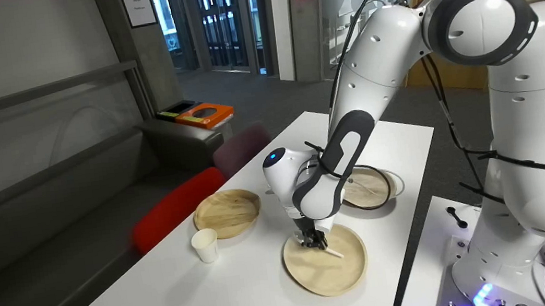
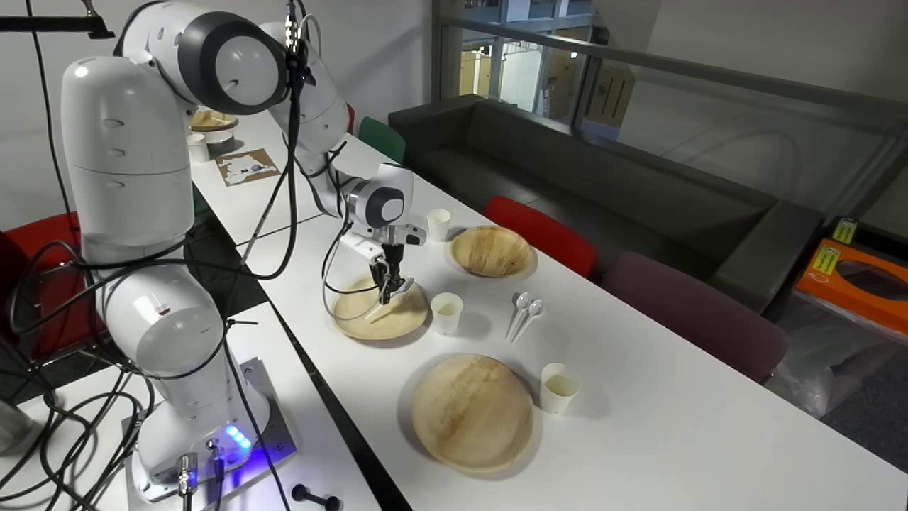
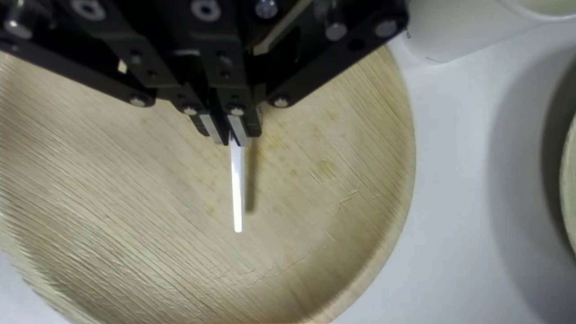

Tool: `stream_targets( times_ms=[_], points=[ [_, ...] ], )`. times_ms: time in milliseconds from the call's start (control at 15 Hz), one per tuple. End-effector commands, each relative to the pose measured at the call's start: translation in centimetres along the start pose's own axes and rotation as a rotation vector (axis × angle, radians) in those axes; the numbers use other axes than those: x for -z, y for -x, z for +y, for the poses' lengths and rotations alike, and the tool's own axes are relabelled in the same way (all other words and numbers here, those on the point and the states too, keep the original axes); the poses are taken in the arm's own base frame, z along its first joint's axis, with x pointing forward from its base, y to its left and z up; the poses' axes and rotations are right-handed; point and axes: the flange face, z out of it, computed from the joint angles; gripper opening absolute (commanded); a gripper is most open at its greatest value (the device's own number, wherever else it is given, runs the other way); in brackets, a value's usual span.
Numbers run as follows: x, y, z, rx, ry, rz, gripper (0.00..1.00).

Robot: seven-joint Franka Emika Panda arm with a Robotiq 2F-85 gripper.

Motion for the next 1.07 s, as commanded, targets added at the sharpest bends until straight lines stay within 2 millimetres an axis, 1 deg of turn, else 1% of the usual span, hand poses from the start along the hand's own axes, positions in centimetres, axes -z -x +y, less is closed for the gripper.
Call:
stream_targets(
  times_ms=[0, 400, 1000],
  points=[
    [0.3, 0.0, 0.3, 0.009, 0.029, 0.014, 0.02],
    [-0.1, 0.6, -0.3, 0.038, 0.03, -0.046, 0.02],
    [-0.4, 0.5, -2.0, 0.007, -0.073, -0.123, 0.02]
  ],
)
